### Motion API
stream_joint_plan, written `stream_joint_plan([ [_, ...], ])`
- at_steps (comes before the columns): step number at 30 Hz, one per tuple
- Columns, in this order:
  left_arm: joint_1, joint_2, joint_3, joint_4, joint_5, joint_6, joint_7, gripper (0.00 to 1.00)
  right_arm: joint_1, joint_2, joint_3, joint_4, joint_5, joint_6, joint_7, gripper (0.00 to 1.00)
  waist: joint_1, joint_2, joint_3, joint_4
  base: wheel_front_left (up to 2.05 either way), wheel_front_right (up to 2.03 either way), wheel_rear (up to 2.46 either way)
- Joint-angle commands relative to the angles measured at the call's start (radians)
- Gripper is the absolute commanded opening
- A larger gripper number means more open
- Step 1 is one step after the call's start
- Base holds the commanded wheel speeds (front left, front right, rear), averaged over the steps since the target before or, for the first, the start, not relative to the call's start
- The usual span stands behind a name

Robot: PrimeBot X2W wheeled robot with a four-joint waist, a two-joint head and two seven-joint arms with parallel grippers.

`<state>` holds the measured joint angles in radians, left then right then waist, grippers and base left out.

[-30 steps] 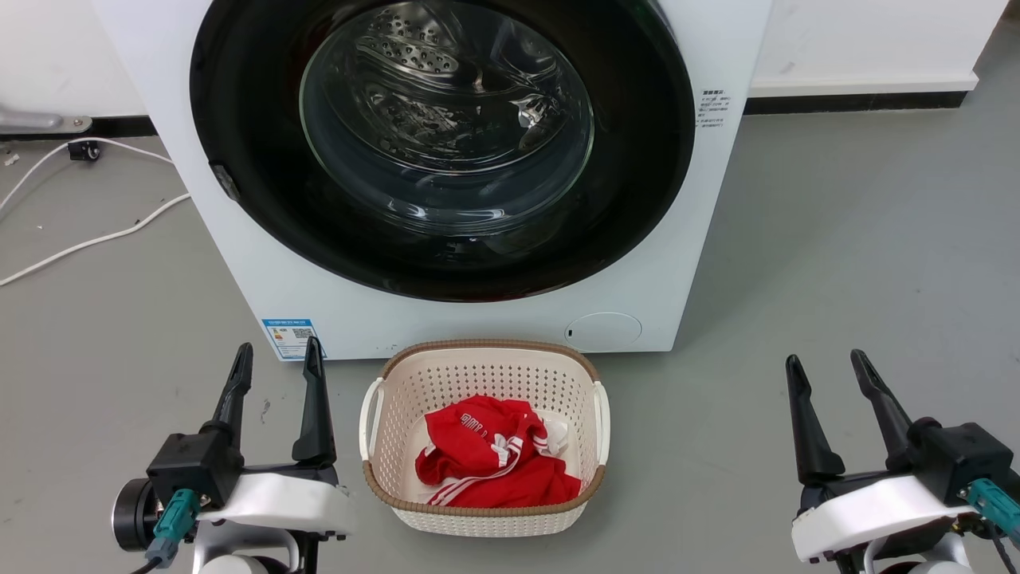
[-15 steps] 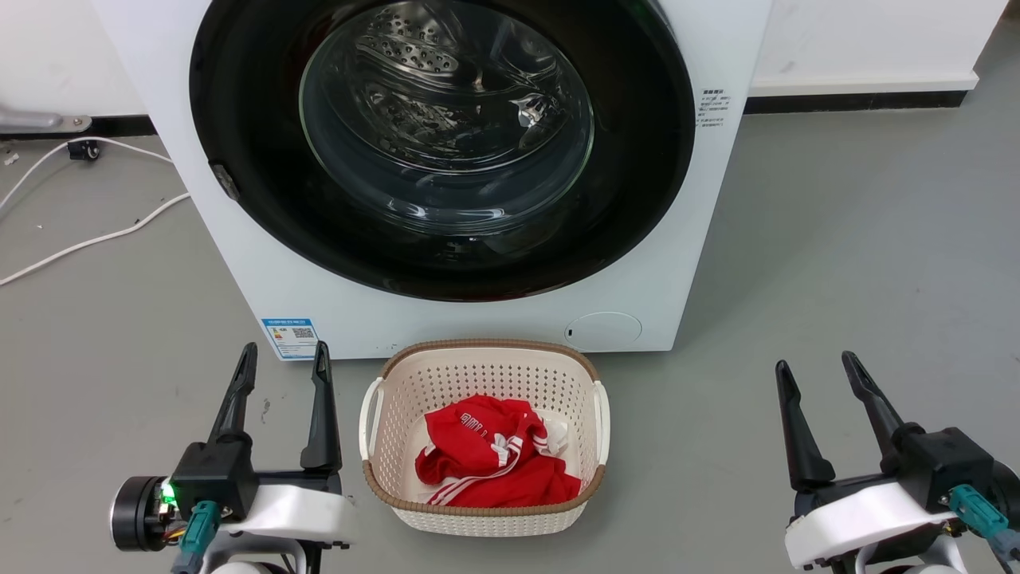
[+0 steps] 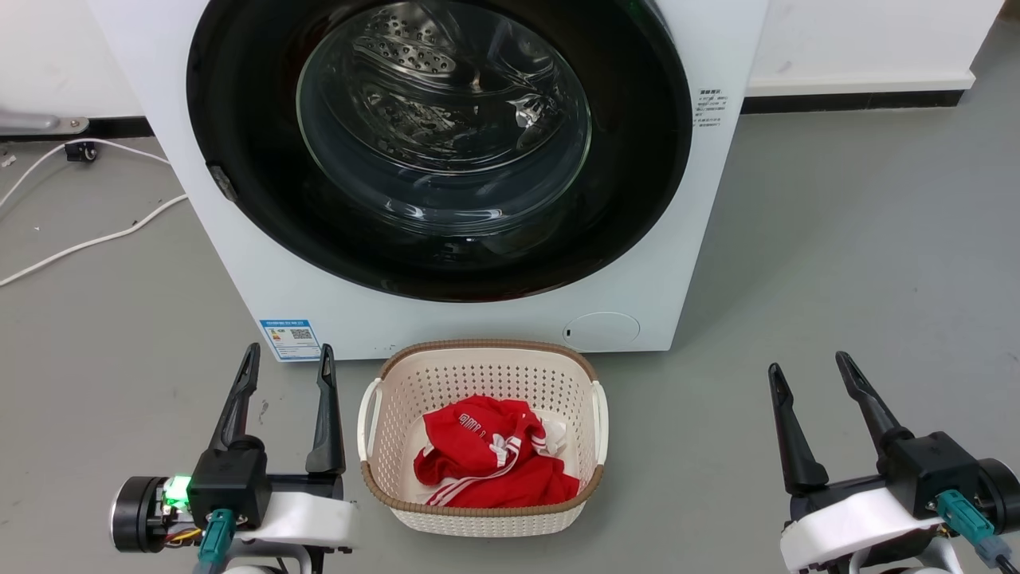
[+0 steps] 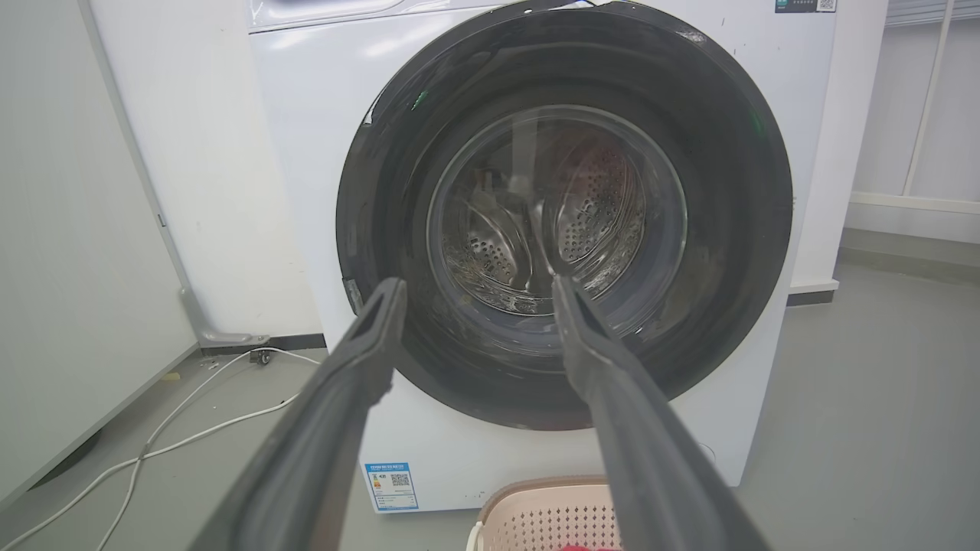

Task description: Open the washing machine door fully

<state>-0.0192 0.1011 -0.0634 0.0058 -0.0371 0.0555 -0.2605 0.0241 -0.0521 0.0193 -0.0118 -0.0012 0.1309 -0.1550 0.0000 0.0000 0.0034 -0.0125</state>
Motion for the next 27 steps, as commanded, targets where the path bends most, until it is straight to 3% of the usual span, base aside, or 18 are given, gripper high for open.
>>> stream_joint_plan([
  [1,0.015,-0.002,0.003,-0.003,0.002,-0.003,-0.007,1.00,0.007,0.004,0.001,-0.002,0.002,0.000,-0.003,1.00,0.0000,0.0000,0.000,0.000,0.00,0.00,0.00],
  [11,0.016,-0.013,0.020,0.005,-0.006,-0.019,-0.006,1.00,0.008,0.004,0.001,0.010,0.023,0.000,-0.001,1.00,0.0000,0.0000,0.001,-0.002,0.00,0.00,0.00],
  [12,0.017,-0.016,0.023,0.006,-0.005,-0.020,-0.006,1.00,0.009,0.003,0.003,0.014,0.032,0.000,0.004,0.44,0.0000,0.0000,0.000,-0.002,0.00,0.00,0.00],
  [13,0.017,-0.017,0.024,0.007,-0.005,-0.020,-0.006,1.00,0.010,0.003,0.004,0.015,0.037,0.000,0.003,0.00,0.0000,0.0000,0.000,-0.002,0.00,0.00,0.00],
  [18,0.016,-0.021,0.028,0.008,-0.001,-0.026,-0.005,1.00,0.006,0.003,0.004,0.015,0.074,0.000,-0.011,0.00,0.0000,0.0000,0.001,-0.001,0.00,0.00,0.00],
  [21,0.015,-0.024,0.032,0.008,0.000,-0.027,-0.005,1.00,-0.007,0.003,0.002,0.006,0.162,0.000,-0.041,0.00,0.0000,0.0000,0.002,-0.001,0.00,0.00,0.00],
  [24,0.014,-0.026,0.036,0.008,0.001,-0.029,-0.005,1.00,-0.021,0.003,-0.003,-0.001,0.357,0.000,-0.075,0.00,0.0000,0.0000,0.004,-0.001,0.00,0.00,0.00],
  [27,0.011,-0.028,0.040,0.006,0.002,-0.031,-0.005,1.00,-0.039,0.003,-0.009,0.002,0.635,0.000,-0.098,0.00,0.0000,0.0000,0.008,-0.002,0.00,0.00,0.00],
])
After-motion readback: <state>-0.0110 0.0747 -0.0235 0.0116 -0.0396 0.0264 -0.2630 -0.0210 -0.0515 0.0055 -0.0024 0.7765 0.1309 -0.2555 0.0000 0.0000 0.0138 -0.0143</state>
